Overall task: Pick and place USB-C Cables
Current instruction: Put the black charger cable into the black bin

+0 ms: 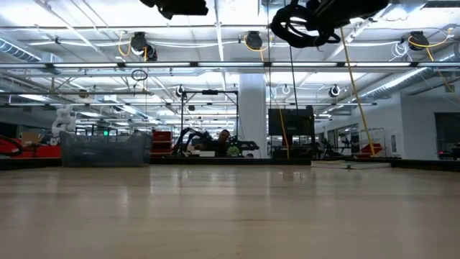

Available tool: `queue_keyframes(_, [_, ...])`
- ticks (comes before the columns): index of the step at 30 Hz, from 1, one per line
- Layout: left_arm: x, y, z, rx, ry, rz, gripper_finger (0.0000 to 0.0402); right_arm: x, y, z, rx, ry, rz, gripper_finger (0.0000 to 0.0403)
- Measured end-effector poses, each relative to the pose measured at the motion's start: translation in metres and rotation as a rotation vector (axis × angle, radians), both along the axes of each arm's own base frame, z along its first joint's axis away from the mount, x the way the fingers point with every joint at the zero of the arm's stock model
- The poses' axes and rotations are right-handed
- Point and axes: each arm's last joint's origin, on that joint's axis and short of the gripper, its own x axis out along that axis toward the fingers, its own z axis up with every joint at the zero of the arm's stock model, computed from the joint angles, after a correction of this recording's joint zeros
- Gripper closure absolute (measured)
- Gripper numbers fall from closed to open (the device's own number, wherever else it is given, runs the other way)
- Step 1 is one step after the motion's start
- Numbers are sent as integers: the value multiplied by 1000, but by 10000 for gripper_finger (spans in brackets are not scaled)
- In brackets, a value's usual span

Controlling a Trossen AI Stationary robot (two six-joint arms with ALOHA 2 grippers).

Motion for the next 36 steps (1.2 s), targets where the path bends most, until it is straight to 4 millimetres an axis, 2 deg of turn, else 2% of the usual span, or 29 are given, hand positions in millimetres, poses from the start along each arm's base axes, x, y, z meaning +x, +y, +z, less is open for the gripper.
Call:
queue_keyframes(6, [6,-11,-2,34,-30,-53,270,-6,-3,-15,1,-106,9,338])
queue_keyframes(12, [23,-23,-6,134,-111,-122,265,-3,-7,-19,-1,-185,3,338])
queue_keyframes(15, [29,-27,-10,190,-122,-141,244,-3,-8,-19,0,-189,-1,338])
queue_keyframes(20, [42,-33,-25,297,-109,-141,181,-3,-8,-19,-1,-191,-1,338])
queue_keyframes(25, [57,-46,-29,492,-213,-109,132,-3,-8,-19,6,-187,-8,338])
queue_keyframes(31, [71,-56,-52,673,-185,-137,123,1,-10,-26,74,-139,-56,338])
queue_keyframes(36, [77,-55,-57,676,-199,-125,127,7,-11,-34,123,-96,-16,338])
